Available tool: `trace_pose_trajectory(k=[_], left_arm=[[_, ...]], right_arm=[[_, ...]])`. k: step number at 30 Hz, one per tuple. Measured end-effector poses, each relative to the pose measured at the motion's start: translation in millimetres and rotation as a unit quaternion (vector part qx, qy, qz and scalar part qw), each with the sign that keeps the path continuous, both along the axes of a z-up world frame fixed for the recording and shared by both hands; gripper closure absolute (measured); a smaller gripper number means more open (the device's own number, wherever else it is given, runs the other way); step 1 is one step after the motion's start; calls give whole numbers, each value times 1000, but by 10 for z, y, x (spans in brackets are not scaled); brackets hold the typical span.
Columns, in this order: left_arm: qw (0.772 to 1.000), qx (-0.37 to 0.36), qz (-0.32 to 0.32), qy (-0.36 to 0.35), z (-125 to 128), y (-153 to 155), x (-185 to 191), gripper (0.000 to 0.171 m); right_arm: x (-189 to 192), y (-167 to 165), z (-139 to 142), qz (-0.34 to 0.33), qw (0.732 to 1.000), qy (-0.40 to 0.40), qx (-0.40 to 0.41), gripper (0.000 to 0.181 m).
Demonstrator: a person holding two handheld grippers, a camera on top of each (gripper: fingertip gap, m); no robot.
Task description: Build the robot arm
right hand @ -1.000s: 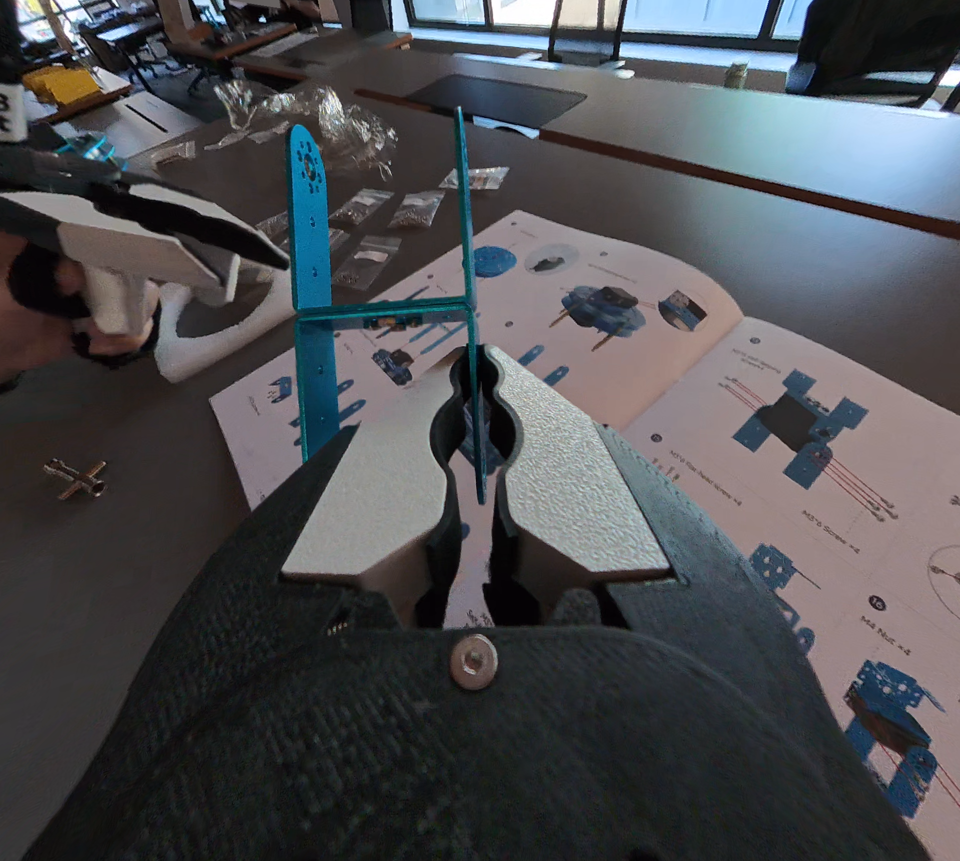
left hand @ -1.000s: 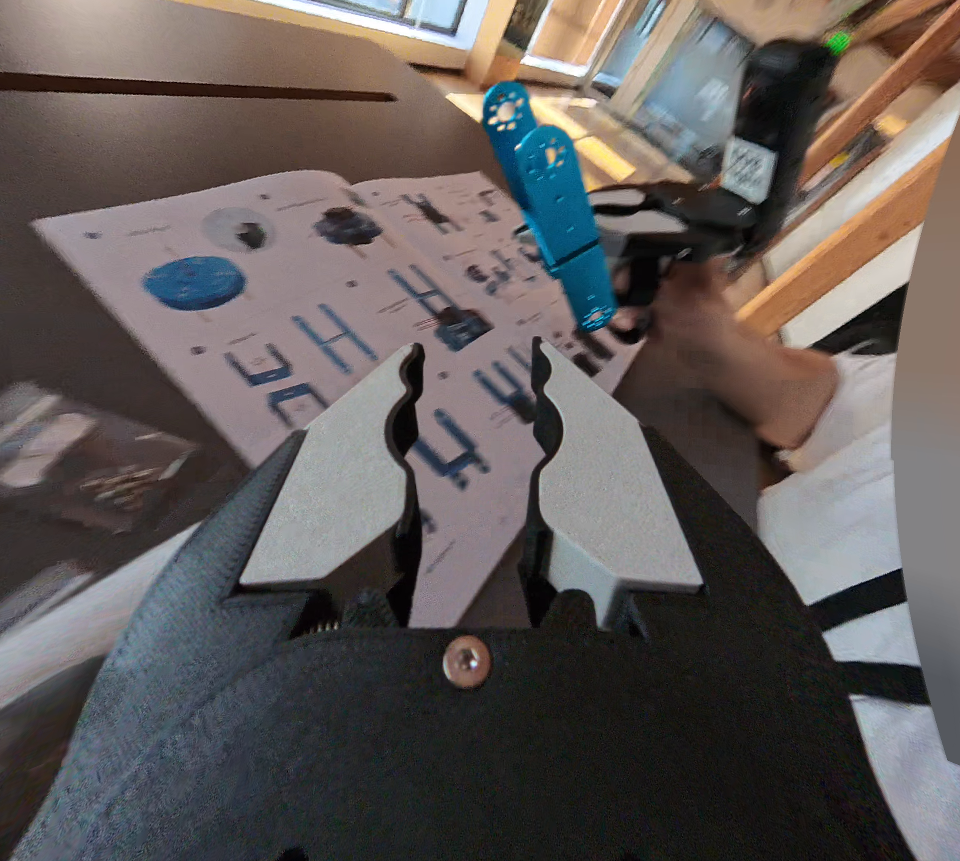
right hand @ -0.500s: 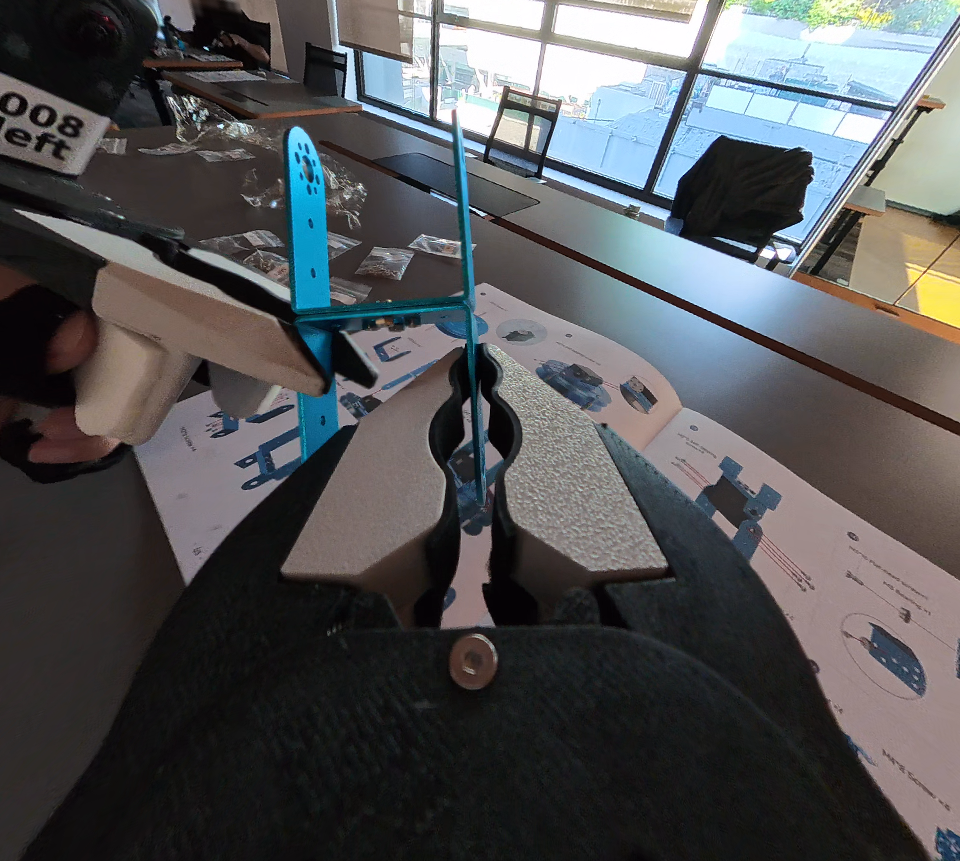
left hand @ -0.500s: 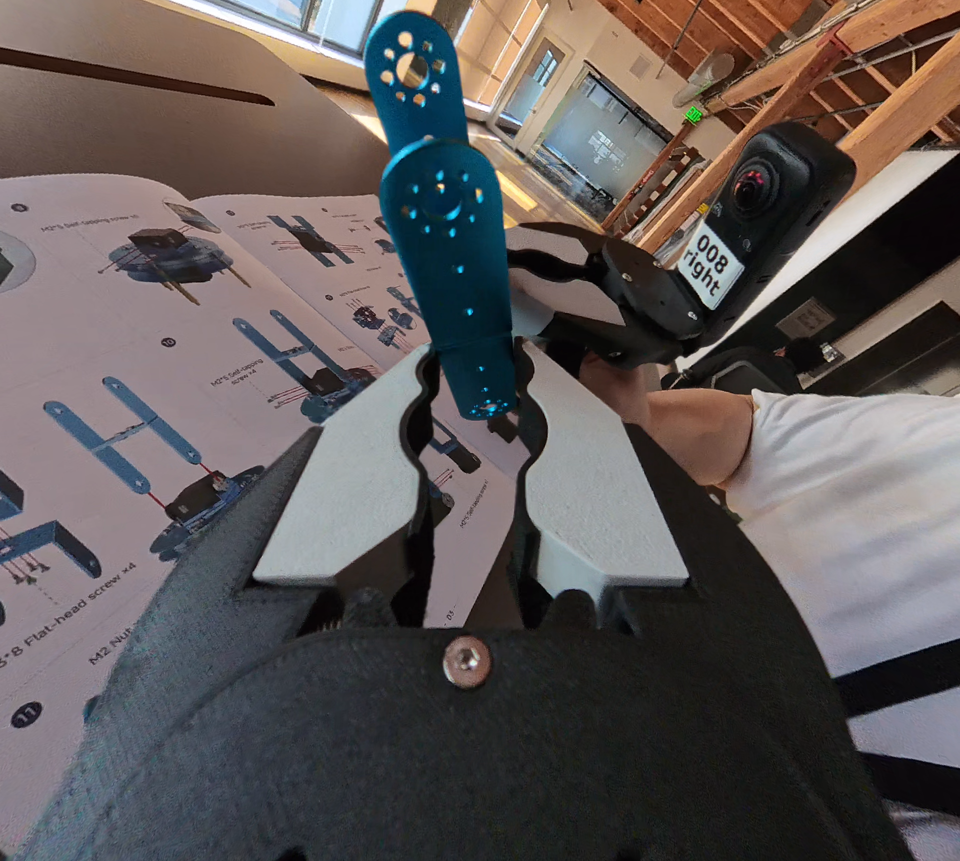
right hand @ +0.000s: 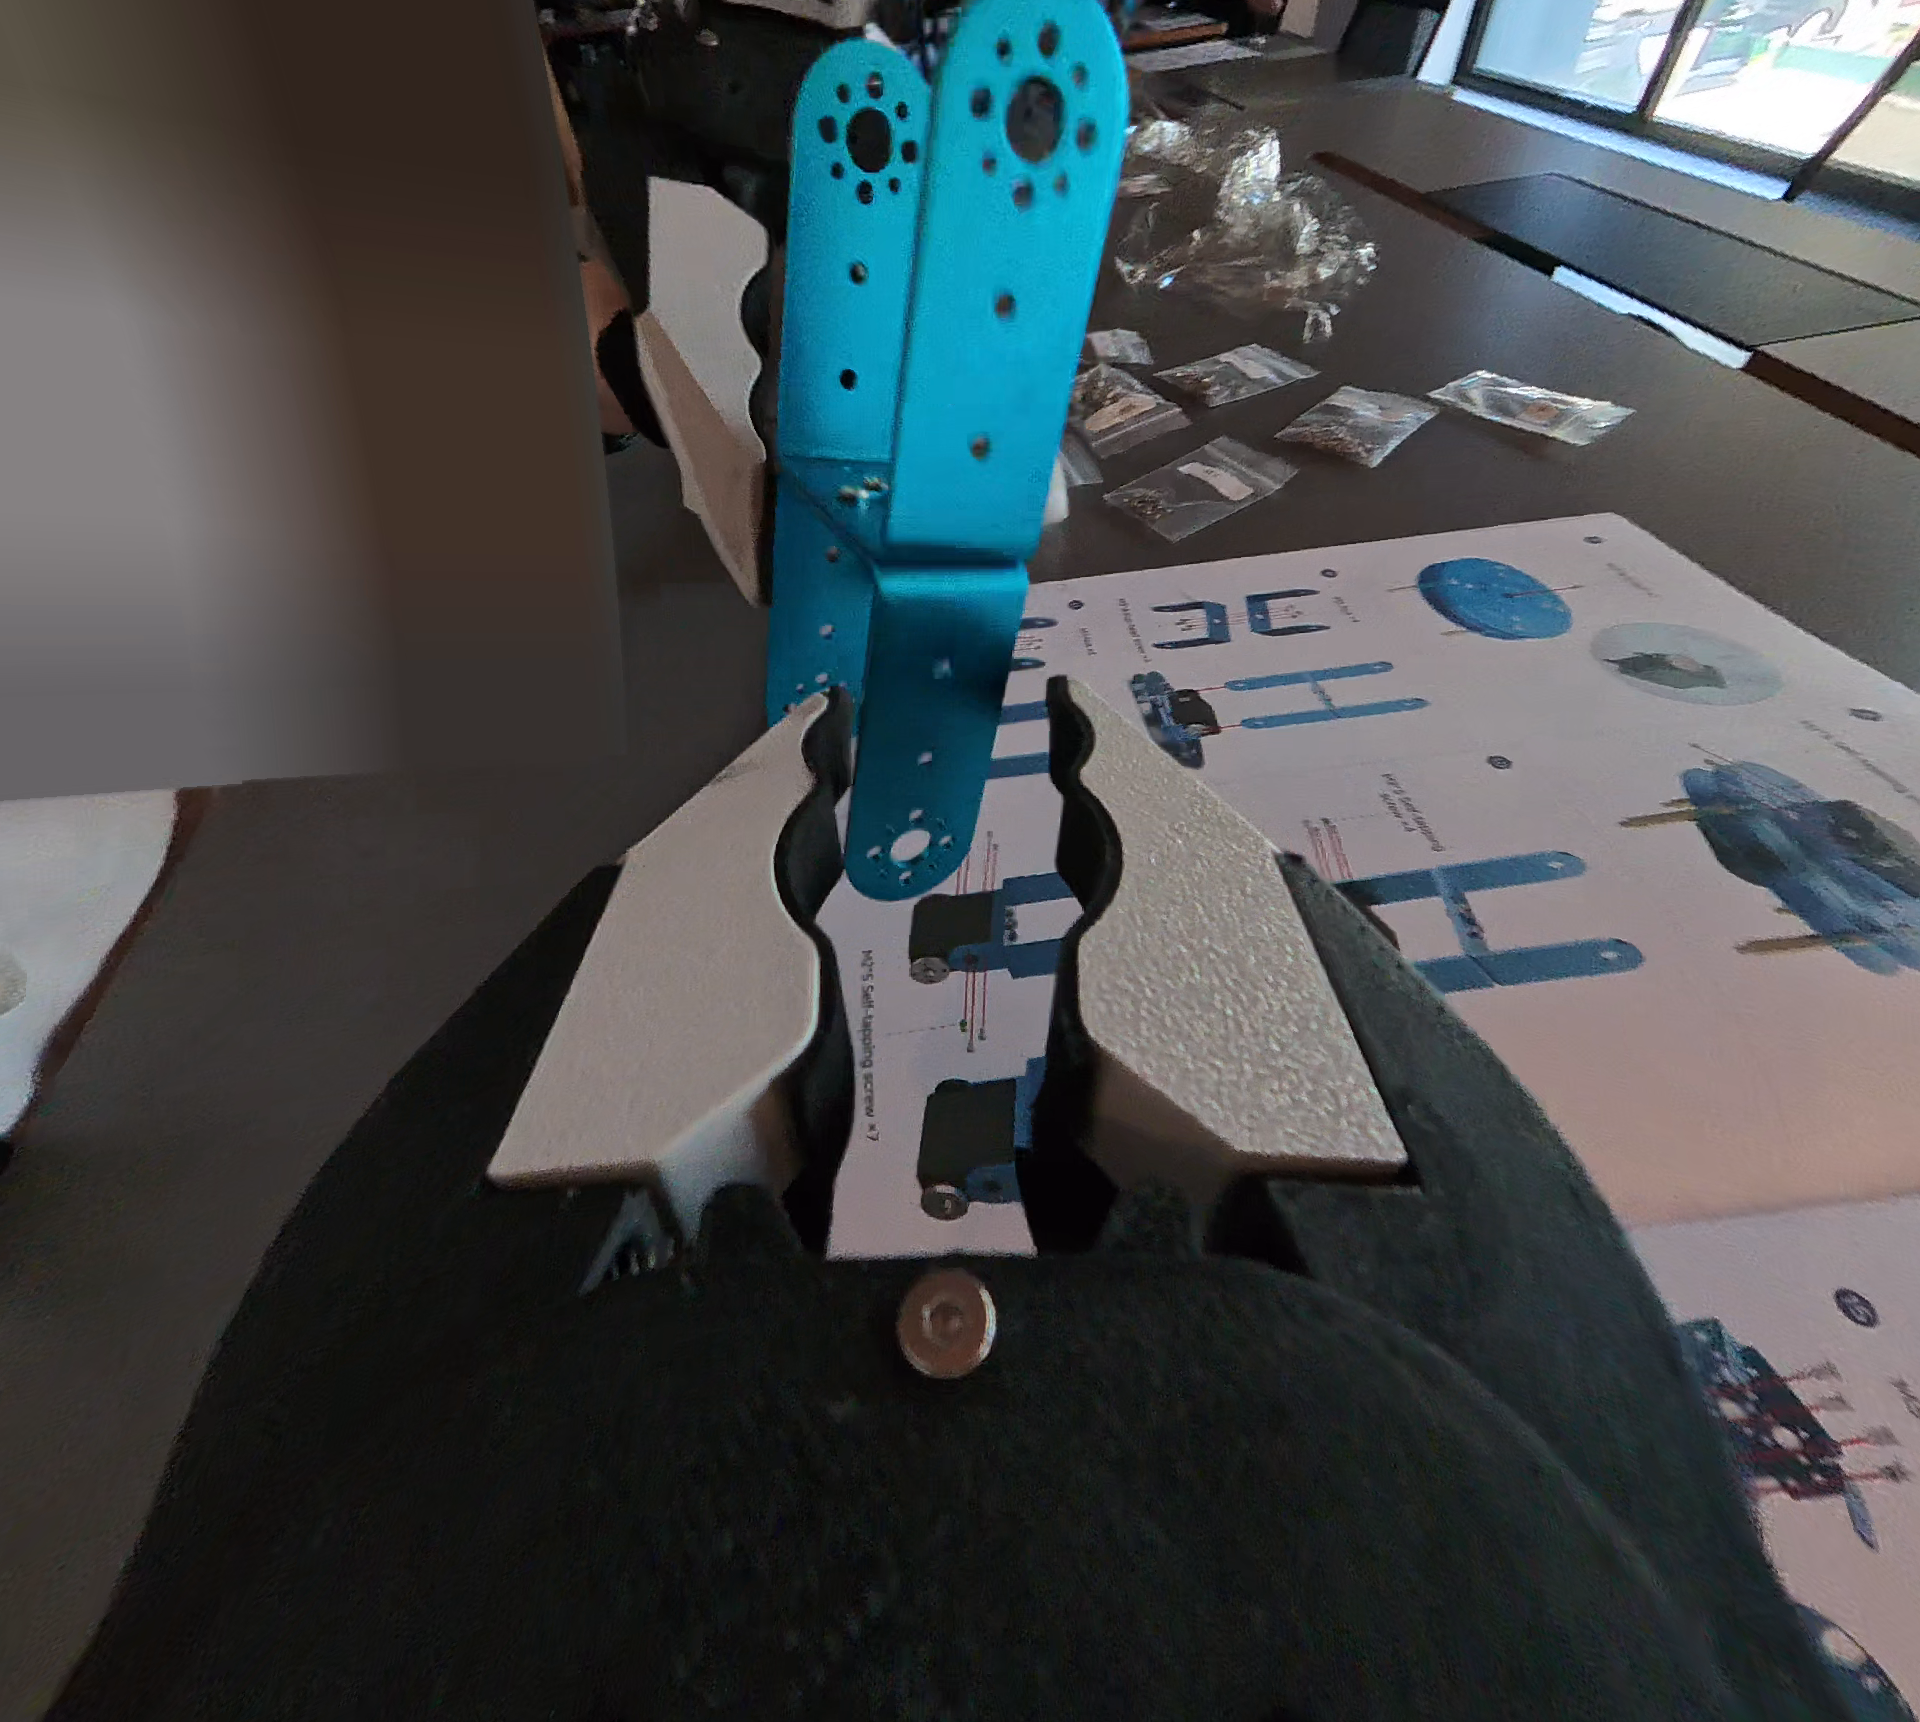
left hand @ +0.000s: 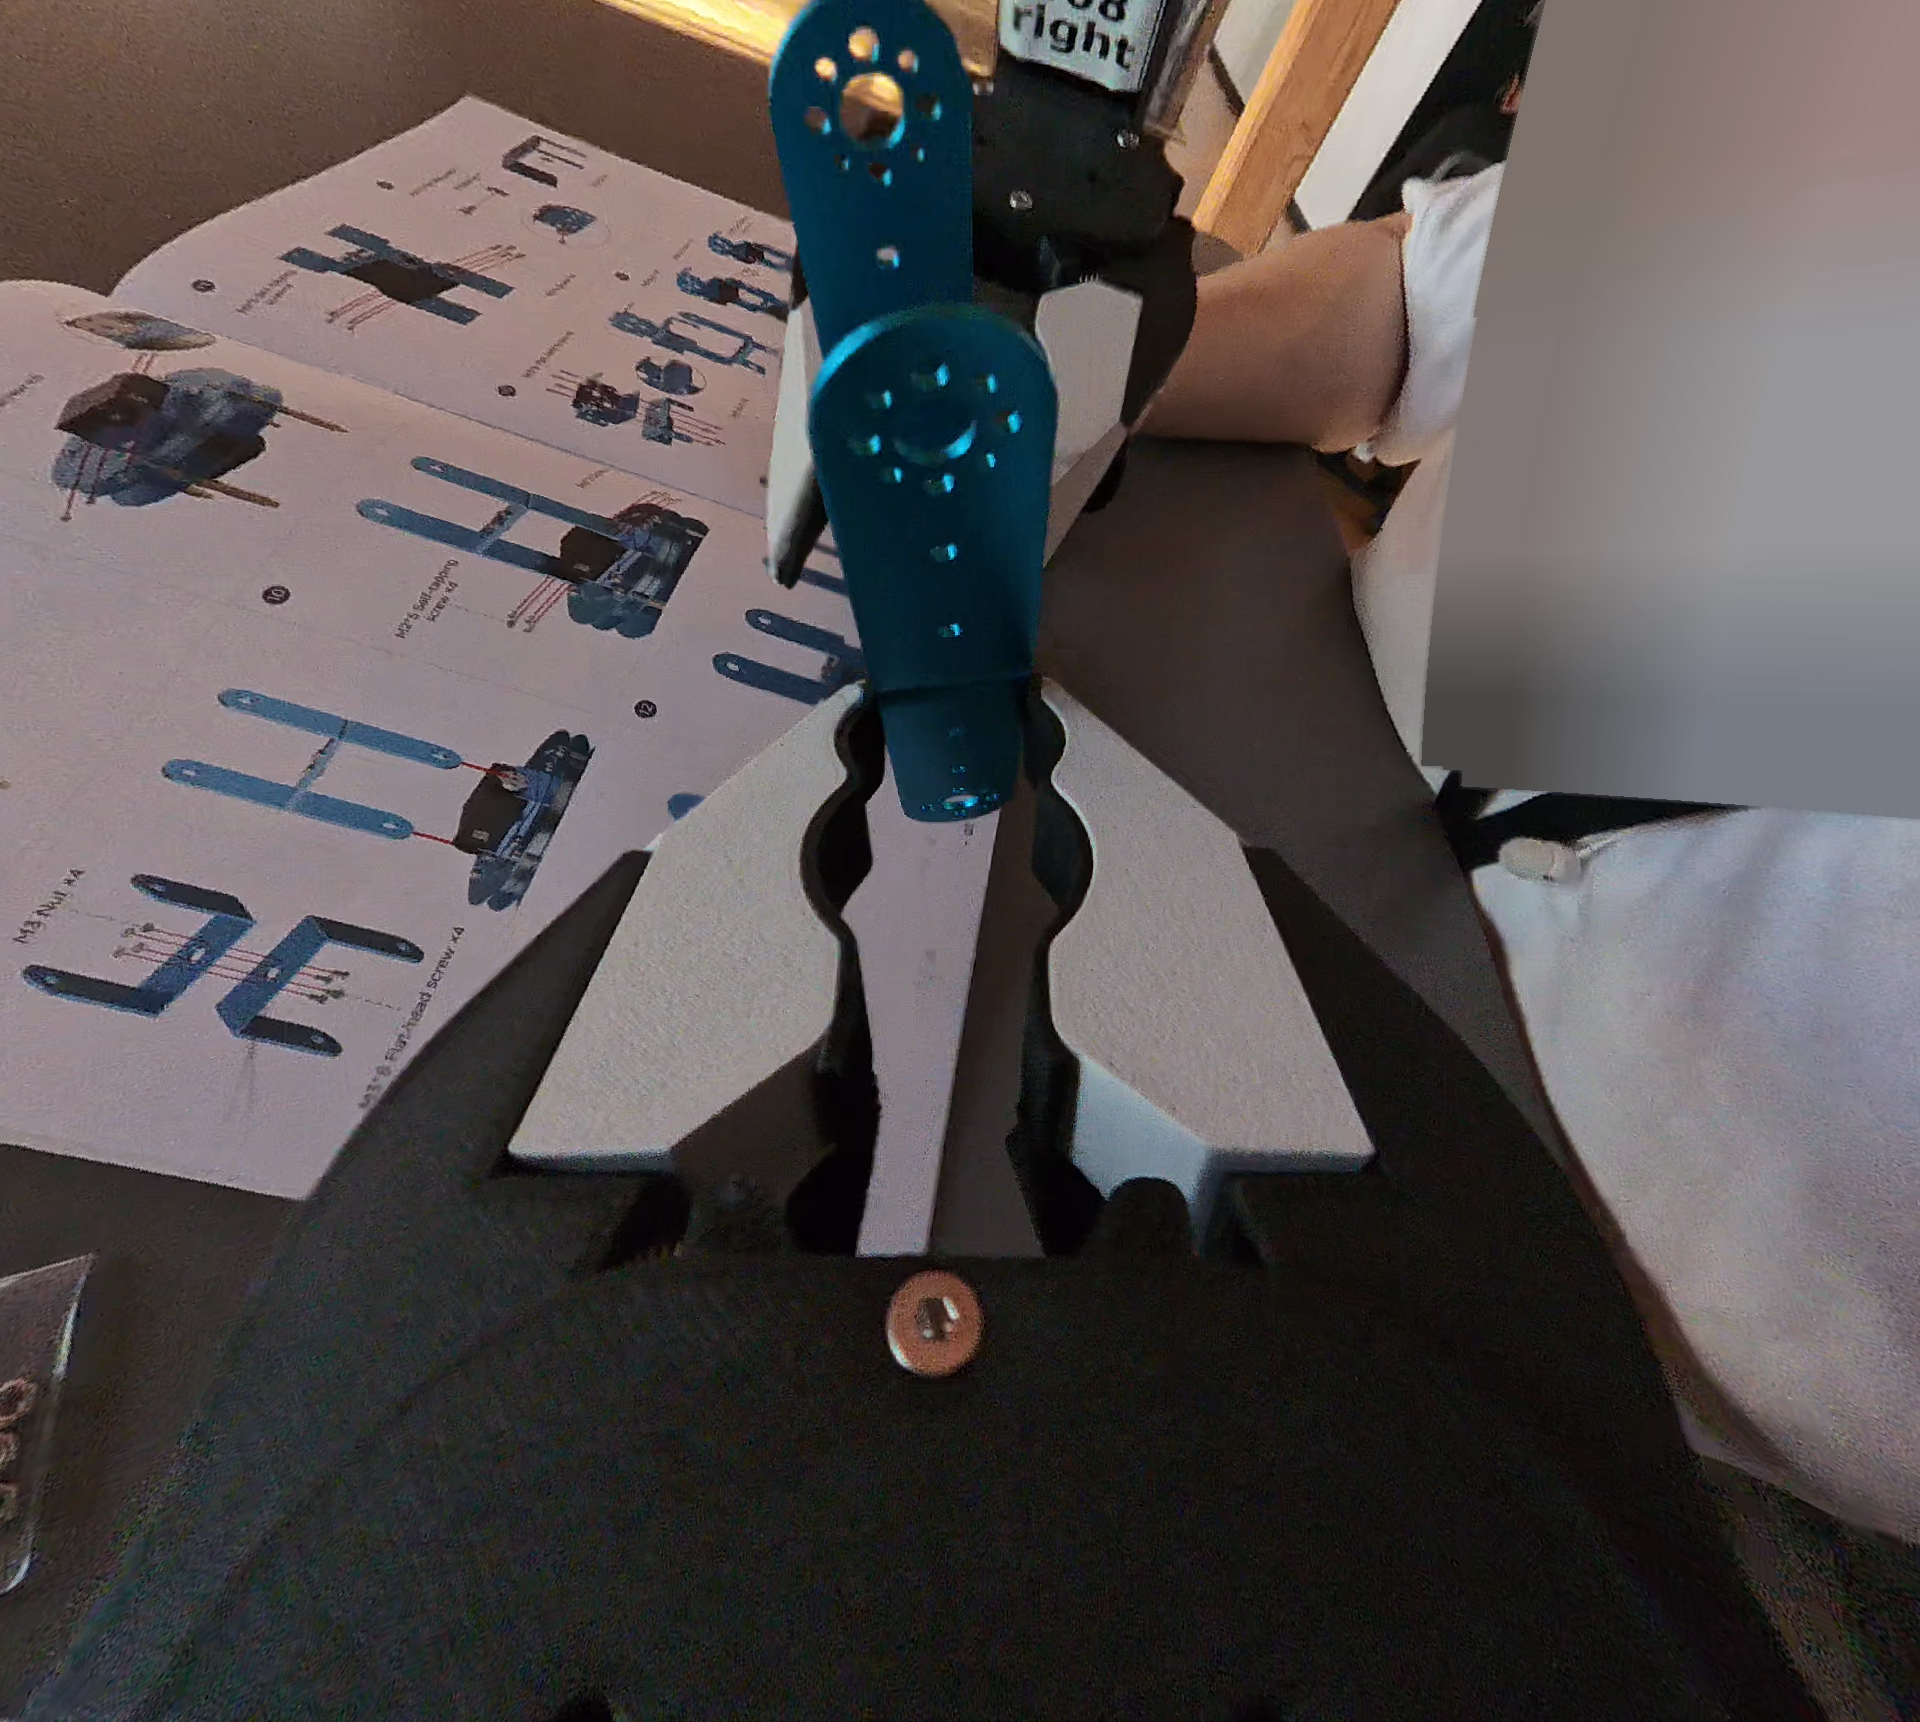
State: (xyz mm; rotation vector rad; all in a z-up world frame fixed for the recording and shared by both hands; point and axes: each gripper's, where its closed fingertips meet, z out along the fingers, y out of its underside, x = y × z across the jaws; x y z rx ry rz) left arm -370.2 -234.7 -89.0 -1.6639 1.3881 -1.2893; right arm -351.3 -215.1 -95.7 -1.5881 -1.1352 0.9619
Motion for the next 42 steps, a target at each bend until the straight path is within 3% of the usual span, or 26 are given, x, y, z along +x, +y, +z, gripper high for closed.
trace_pose_trajectory(k=[3,16,32,38,42], left_arm=[[1000,-22,-9,20,-110,12,-3,146],[995,-92,-27,-16,-17,6,-31,146],[989,-128,-11,-72,151,71,-27,147],[986,-149,2,-75,162,111,-30,142],[985,-163,3,-61,100,113,-18,143]], right_arm=[[5,-2,2,8,1000,7,-17,154],[-20,-36,86,50,981,89,-166,155],[-37,0,127,27,980,101,-171,156],[-64,29,142,-8,948,154,-280,156],[-42,55,121,-3,940,168,-298,156]])
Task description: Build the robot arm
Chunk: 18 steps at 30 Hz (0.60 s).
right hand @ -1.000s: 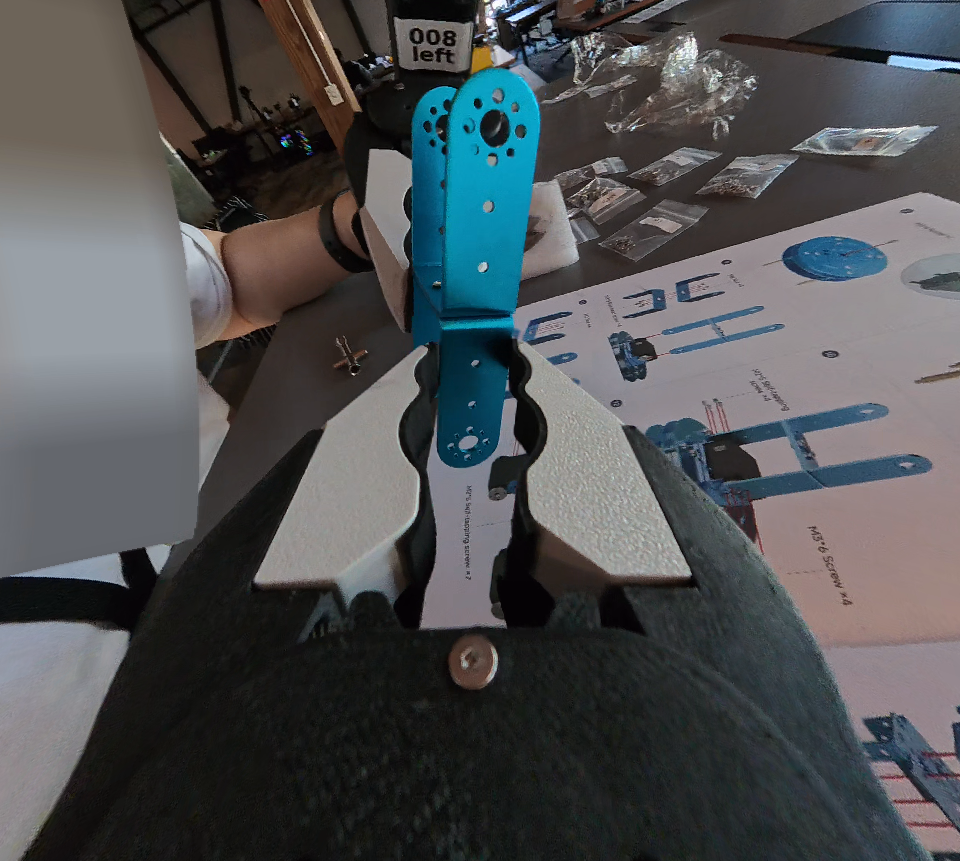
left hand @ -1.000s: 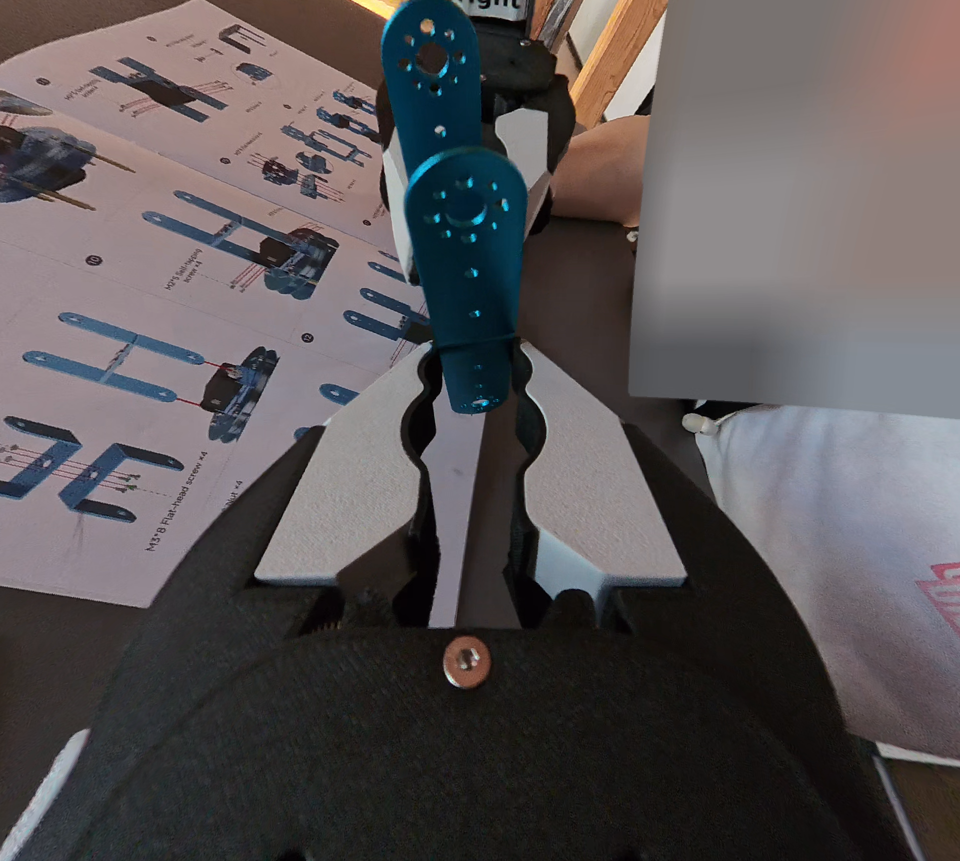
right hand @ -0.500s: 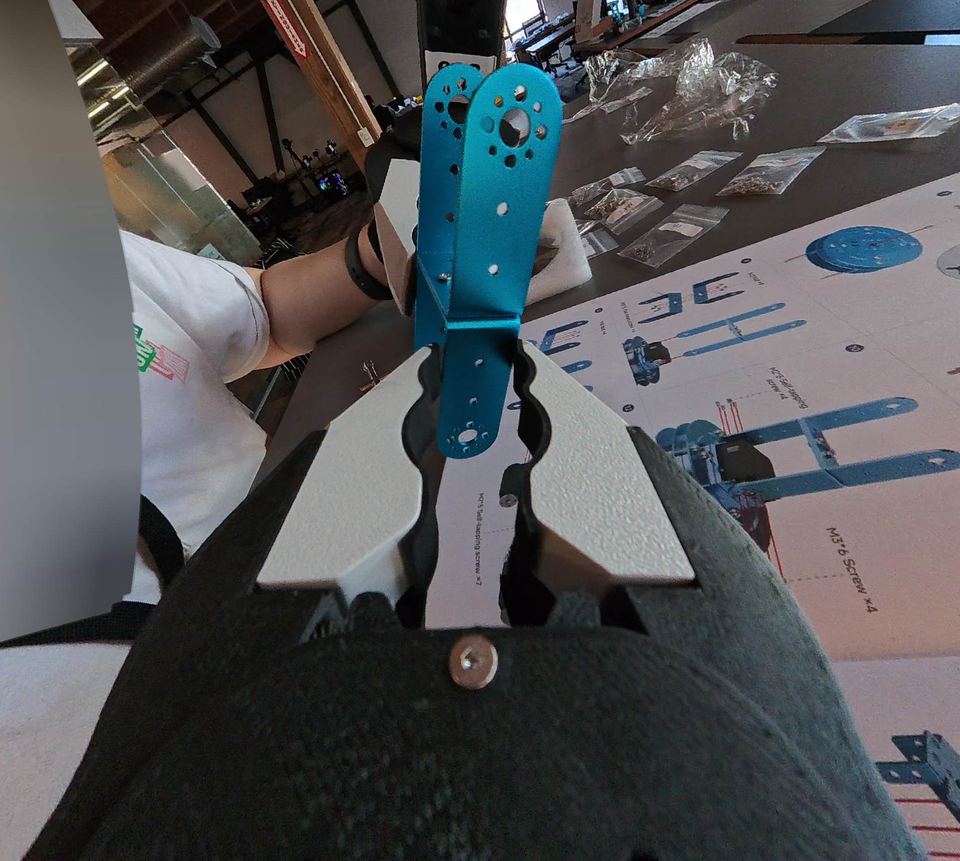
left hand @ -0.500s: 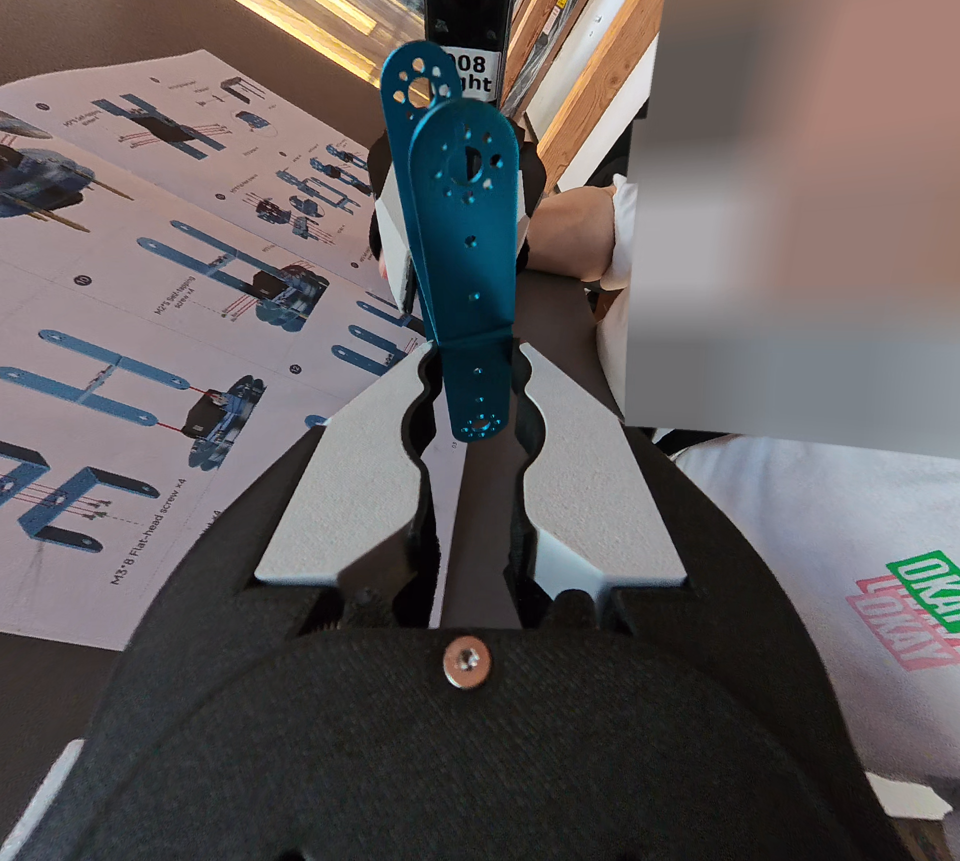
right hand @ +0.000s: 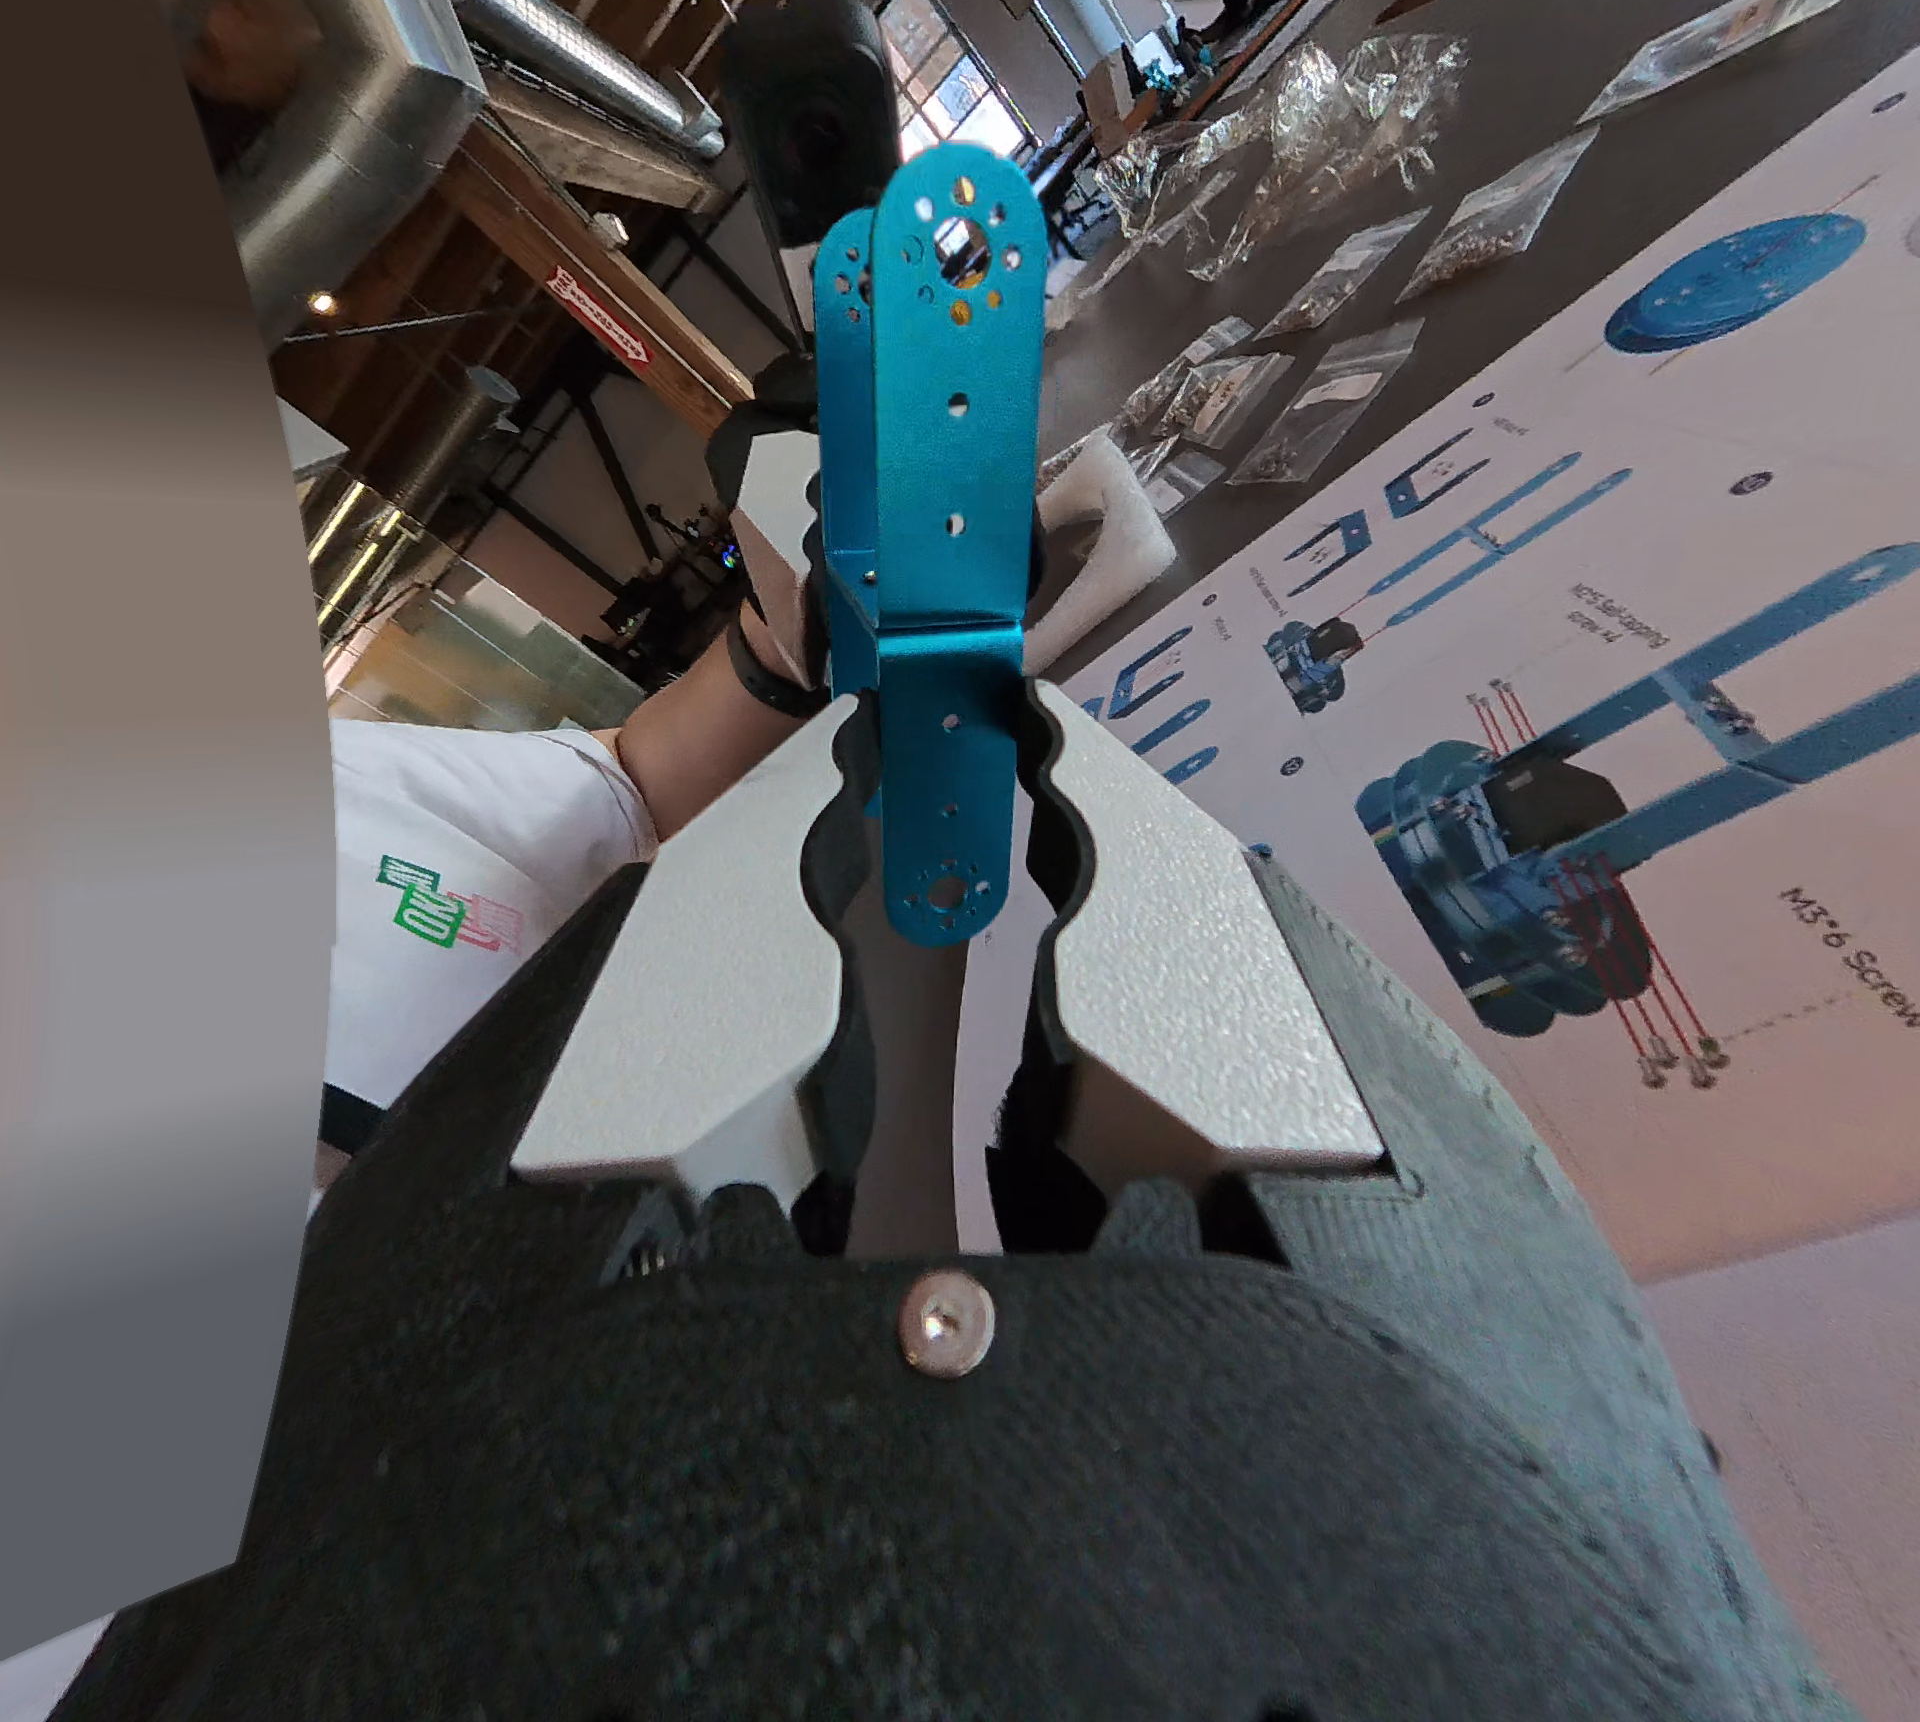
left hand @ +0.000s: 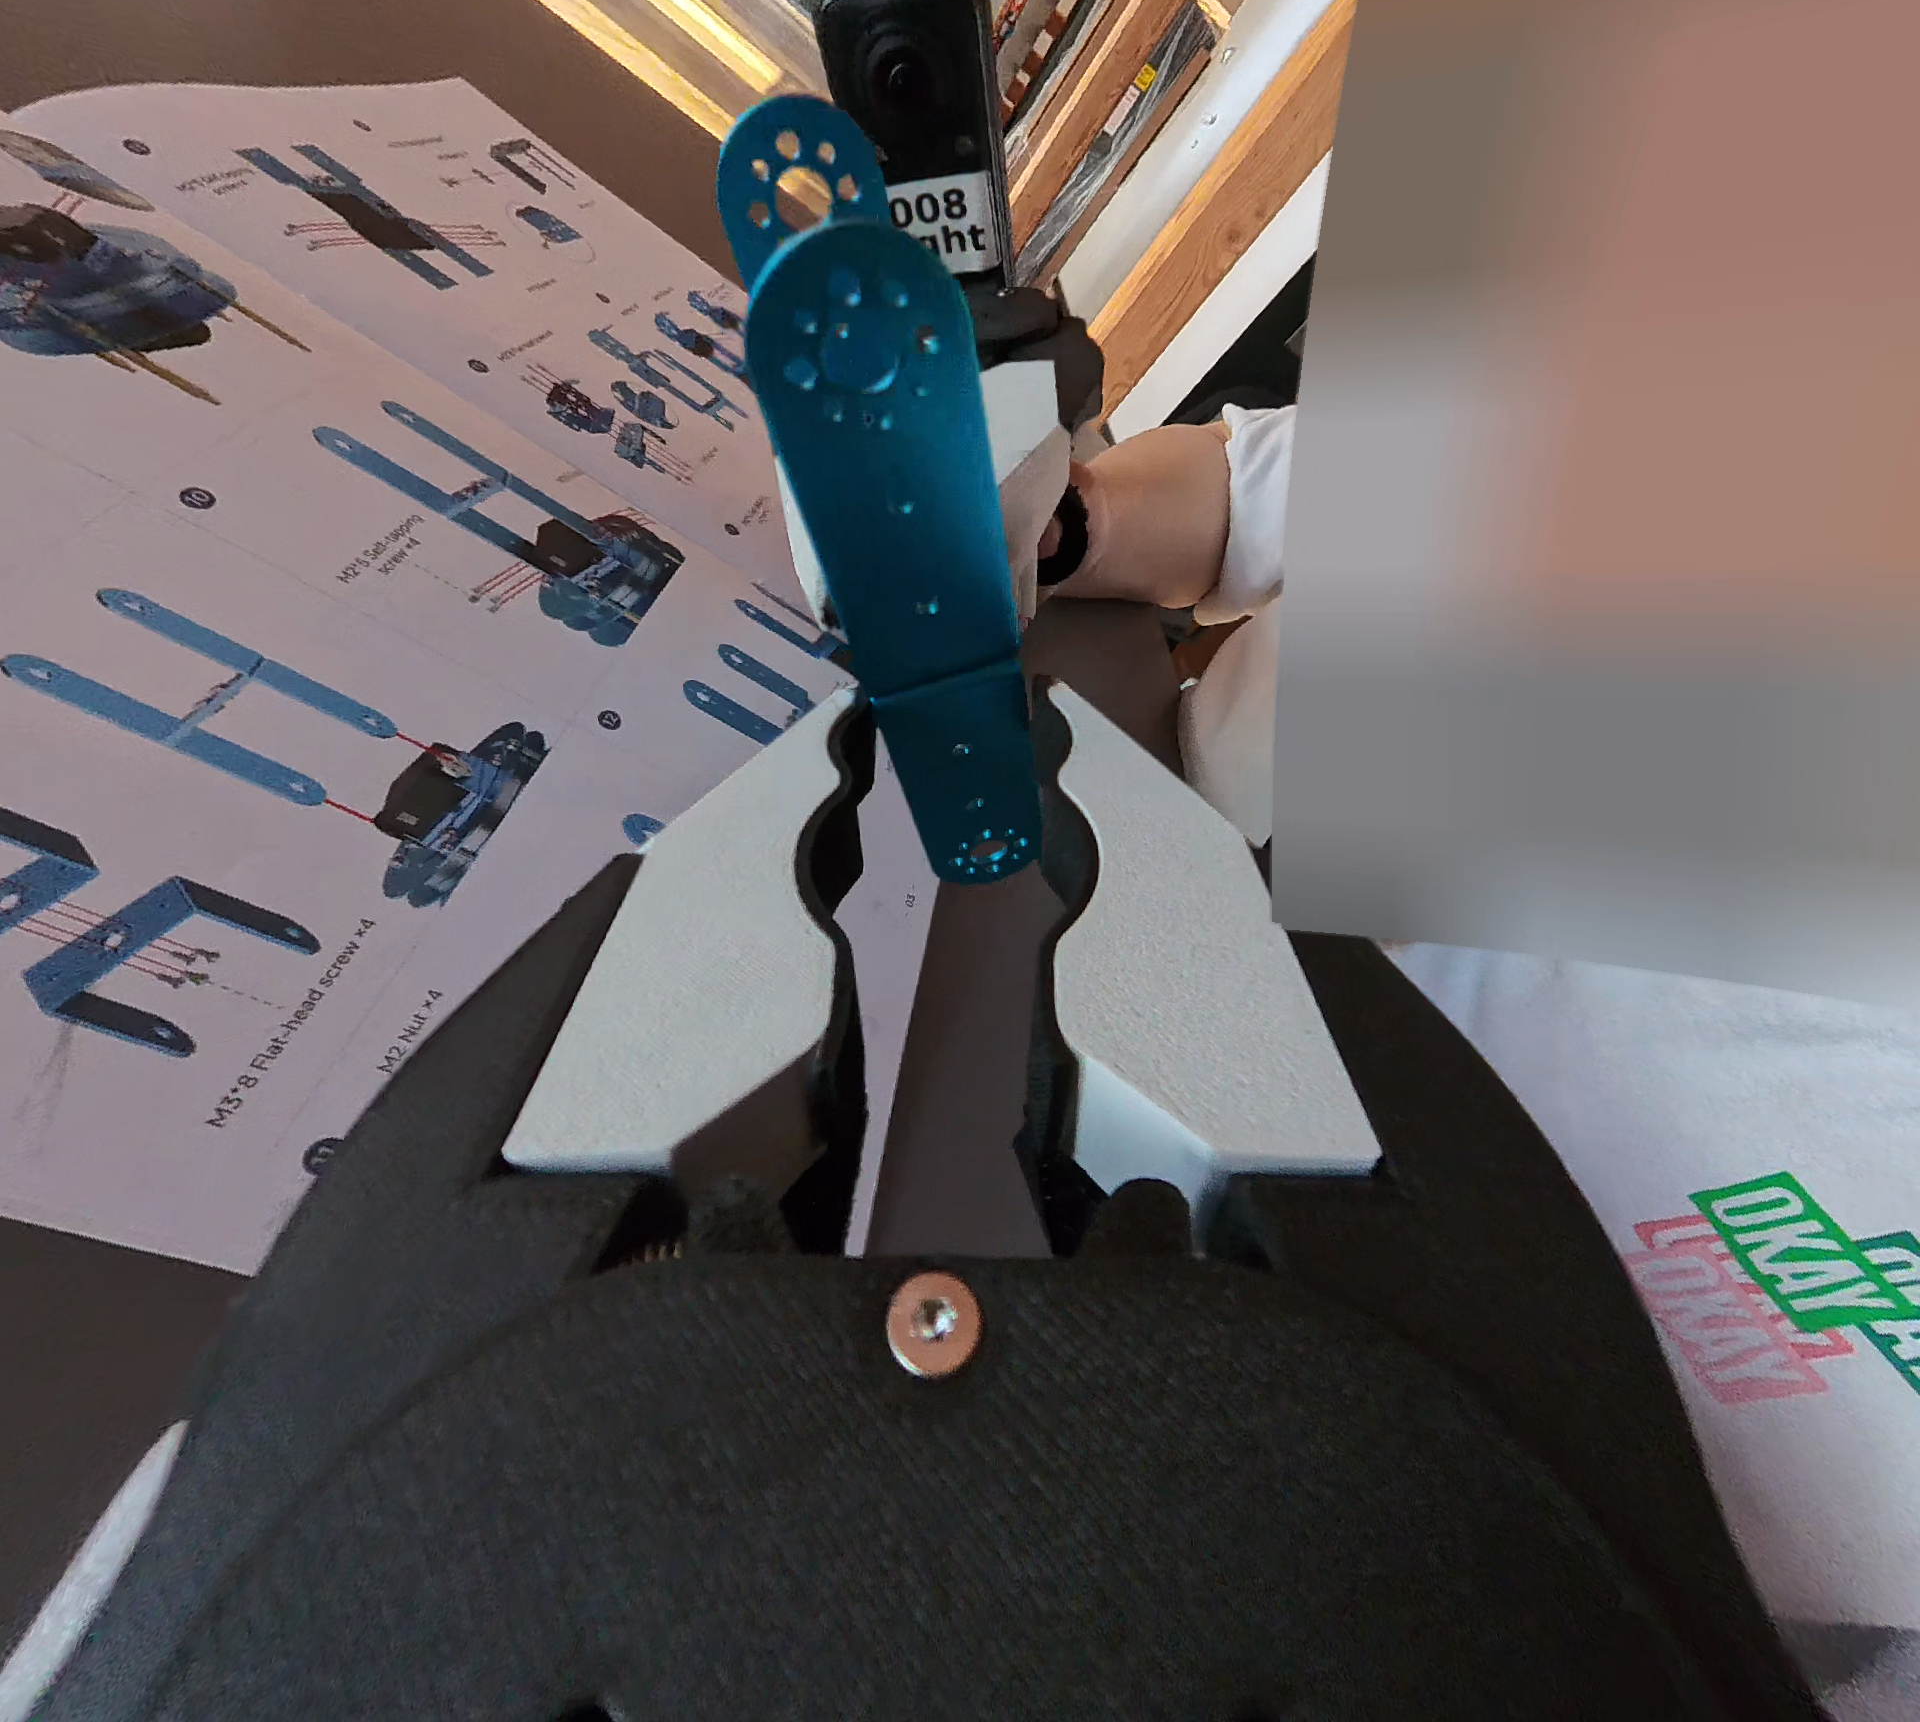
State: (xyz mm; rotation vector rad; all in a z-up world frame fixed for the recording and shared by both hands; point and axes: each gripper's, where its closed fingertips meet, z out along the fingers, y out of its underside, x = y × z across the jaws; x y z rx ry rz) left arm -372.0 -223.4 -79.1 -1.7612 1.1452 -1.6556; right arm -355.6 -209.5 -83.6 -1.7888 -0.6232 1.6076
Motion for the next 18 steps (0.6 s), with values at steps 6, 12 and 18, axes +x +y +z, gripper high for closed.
trace_pose_trajectory(k=[6,12,18], left_arm=[[999,-36,4,-4,2,35,-22,146],[999,-33,9,-5,3,37,-15,146],[1000,-19,11,-1,12,32,-19,146]], right_arm=[[12,16,-24,-9,1000,-7,11,156],[18,15,-27,-9,1000,-4,8,156],[13,7,-26,-9,1000,-5,14,156]])
